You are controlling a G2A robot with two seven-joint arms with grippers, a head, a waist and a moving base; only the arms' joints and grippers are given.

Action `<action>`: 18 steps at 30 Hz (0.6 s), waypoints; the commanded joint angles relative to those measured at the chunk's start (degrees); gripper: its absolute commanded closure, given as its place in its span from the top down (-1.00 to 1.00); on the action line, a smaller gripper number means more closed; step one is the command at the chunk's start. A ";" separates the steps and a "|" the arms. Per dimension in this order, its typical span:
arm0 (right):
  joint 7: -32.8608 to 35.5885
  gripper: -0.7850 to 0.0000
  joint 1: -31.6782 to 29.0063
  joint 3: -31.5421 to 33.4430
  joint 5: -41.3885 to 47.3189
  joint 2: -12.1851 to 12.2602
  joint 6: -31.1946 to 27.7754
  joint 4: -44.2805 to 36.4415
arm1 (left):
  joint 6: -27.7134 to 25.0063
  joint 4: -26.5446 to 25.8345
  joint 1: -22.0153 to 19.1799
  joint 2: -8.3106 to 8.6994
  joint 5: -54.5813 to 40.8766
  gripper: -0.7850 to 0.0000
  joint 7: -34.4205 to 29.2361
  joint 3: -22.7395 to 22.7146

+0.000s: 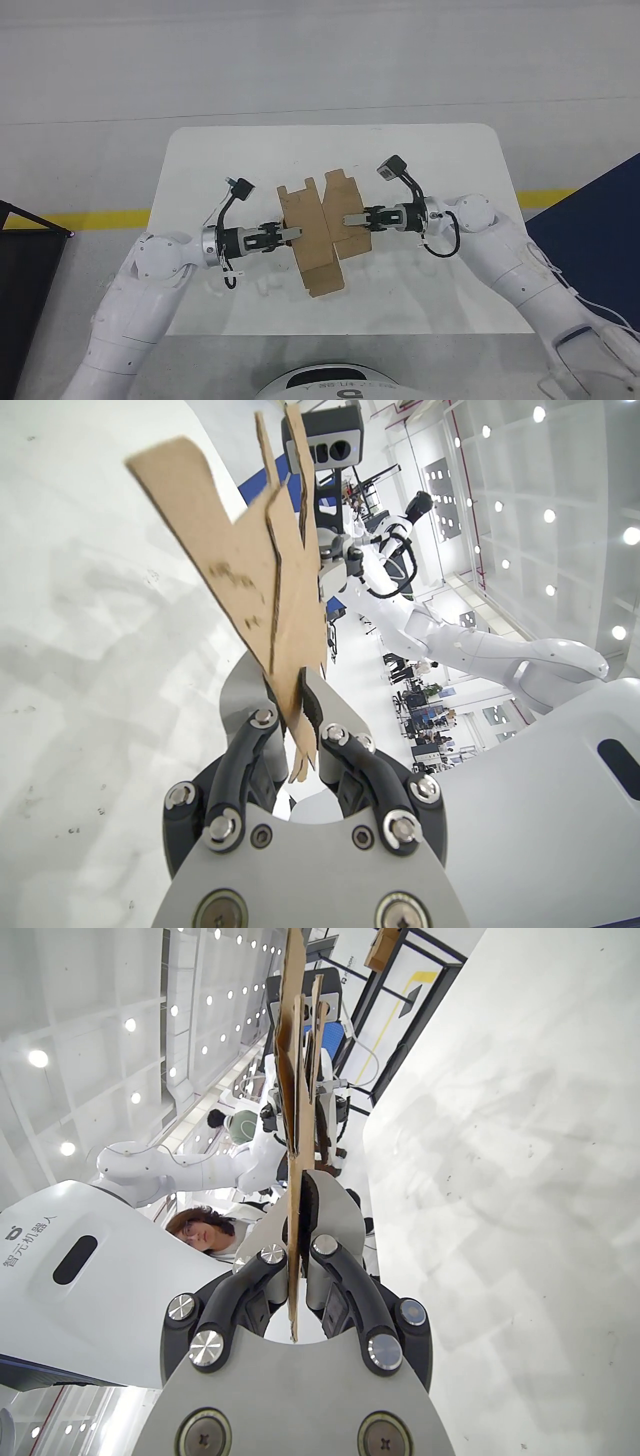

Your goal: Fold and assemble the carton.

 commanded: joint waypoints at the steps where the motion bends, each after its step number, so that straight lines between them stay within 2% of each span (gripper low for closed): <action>1: -0.92 -1.00 -0.15 0.71 0.76 0.24 -0.92 -0.47 | -1.12 0.22 0.30 0.30 -0.18 1.00 0.54 -1.78; 12: -6.73 -1.00 -3.15 11.26 -0.70 4.29 -6.73 -7.29 | -4.55 4.89 3.64 2.44 -3.86 1.00 2.93 -16.10; 18: -6.91 -1.00 -3.31 11.54 -0.88 4.40 -6.91 -7.51 | -4.54 4.88 4.06 2.58 -3.70 1.00 3.64 -17.11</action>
